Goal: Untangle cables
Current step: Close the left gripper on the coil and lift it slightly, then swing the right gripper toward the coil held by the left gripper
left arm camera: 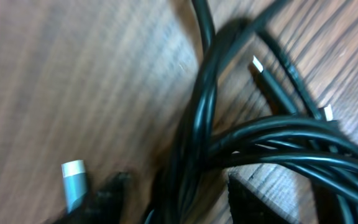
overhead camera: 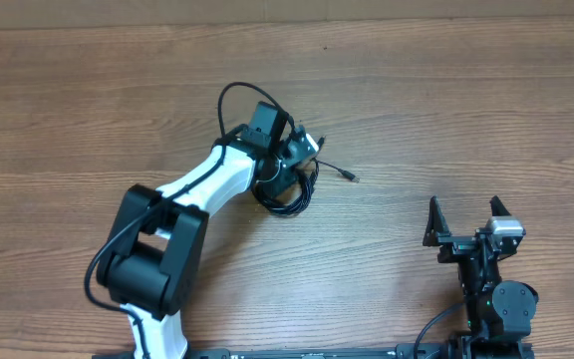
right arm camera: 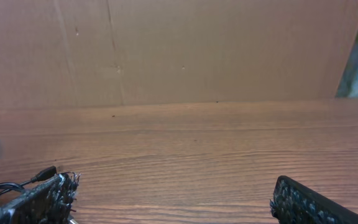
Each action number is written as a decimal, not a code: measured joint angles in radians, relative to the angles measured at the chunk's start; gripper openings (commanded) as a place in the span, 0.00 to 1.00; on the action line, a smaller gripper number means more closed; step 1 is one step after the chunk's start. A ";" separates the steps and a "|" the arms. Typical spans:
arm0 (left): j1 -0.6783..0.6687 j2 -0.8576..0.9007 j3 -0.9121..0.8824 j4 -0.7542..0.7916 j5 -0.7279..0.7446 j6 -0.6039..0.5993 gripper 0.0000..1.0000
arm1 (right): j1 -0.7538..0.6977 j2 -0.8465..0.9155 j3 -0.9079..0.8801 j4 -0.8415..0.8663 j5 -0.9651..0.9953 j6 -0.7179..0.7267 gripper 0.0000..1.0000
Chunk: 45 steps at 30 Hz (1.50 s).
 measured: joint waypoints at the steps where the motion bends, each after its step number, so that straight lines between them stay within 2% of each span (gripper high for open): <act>1: 0.000 0.013 0.000 0.005 0.012 -0.003 0.04 | 0.000 0.000 0.000 0.001 0.000 0.000 1.00; 8: 0.000 0.014 0.002 0.009 0.017 -0.045 0.04 | 0.000 0.000 0.000 0.000 0.000 0.000 1.00; 16: 0.000 -0.022 0.031 -0.100 0.016 -0.431 0.04 | 0.000 0.000 0.000 0.000 0.000 0.000 1.00; 21: 0.000 -0.089 0.040 -0.198 0.018 -0.620 0.04 | 0.000 0.000 0.000 0.000 0.000 0.000 1.00; 27: 0.000 -0.115 0.042 -0.234 0.103 -0.748 0.04 | 0.000 0.000 0.000 0.004 -0.016 0.027 1.00; 29: 0.000 -0.115 0.042 -0.233 0.161 -0.768 0.04 | 0.000 0.000 0.000 0.009 -0.050 0.159 1.00; 33: 0.003 -0.115 0.042 -0.231 0.252 -0.781 0.04 | 0.000 0.000 0.000 0.026 -0.222 0.605 1.00; 36: 0.013 -0.115 0.042 -0.230 0.308 -0.787 0.04 | 0.000 0.000 0.000 0.029 -0.361 0.818 1.00; 39: 0.019 -0.115 0.042 -0.226 0.343 -0.793 0.04 | 0.000 0.000 0.000 0.029 -0.455 0.930 1.00; 43: 0.022 -0.115 0.042 -0.227 0.338 -0.770 0.04 | 0.000 0.000 0.000 0.049 -0.528 0.897 1.00; 45: 0.022 -0.115 0.043 -0.232 0.299 -0.766 0.19 | 0.000 0.002 0.004 -0.014 -0.565 0.872 1.00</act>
